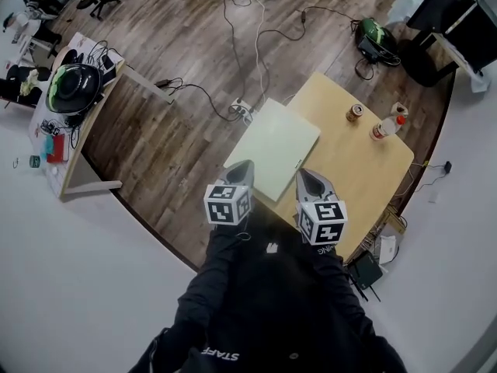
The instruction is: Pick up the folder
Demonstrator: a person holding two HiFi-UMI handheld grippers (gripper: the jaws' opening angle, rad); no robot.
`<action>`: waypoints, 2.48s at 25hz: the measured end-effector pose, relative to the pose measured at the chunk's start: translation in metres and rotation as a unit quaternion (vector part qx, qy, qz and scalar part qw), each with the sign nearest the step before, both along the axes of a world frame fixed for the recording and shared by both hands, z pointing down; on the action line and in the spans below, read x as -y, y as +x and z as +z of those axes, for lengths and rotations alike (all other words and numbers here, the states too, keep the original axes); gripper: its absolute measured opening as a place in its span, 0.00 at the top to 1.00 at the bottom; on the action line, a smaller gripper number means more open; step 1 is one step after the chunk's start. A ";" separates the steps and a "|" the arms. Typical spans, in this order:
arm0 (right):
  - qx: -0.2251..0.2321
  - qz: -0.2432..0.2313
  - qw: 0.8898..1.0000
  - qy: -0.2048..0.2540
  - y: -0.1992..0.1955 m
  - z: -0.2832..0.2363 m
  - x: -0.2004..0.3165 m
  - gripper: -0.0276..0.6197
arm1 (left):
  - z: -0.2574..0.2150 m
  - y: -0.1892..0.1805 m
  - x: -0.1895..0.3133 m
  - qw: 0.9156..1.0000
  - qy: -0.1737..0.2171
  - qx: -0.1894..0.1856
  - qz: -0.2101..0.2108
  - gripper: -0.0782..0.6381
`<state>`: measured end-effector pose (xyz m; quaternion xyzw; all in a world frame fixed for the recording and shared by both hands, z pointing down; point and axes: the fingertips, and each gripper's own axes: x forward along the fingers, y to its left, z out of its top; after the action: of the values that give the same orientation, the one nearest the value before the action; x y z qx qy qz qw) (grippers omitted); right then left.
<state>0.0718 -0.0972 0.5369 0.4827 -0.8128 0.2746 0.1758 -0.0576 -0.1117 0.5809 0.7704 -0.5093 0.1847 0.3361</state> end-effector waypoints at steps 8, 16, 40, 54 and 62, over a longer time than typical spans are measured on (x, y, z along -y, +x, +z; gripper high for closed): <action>-0.028 0.037 0.998 -0.031 -0.016 0.036 0.042 0.92 | 0.049 -0.020 0.045 0.998 -0.048 0.002 0.039 0.84; -0.050 0.047 0.996 -0.053 -0.028 0.072 0.075 0.92 | 0.111 -0.042 0.091 0.994 -0.087 0.012 0.059 0.84; -0.062 0.055 0.990 -0.115 -0.039 0.161 0.142 0.92 | 0.228 -0.031 0.155 0.948 -0.204 -0.104 0.220 0.47; -0.053 0.074 0.987 -0.134 -0.028 0.183 0.150 0.92 | 0.251 -0.007 0.147 0.882 -0.277 -0.203 0.322 0.34; -0.048 0.085 0.985 -0.140 -0.021 0.190 0.145 0.92 | 0.258 0.005 0.139 0.848 -0.312 -0.263 0.337 0.34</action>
<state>0.0512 -0.2418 0.7267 0.5330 -0.7132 0.3760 0.2567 -0.0522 -0.2508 0.8391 0.7689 -0.0263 0.2267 0.5972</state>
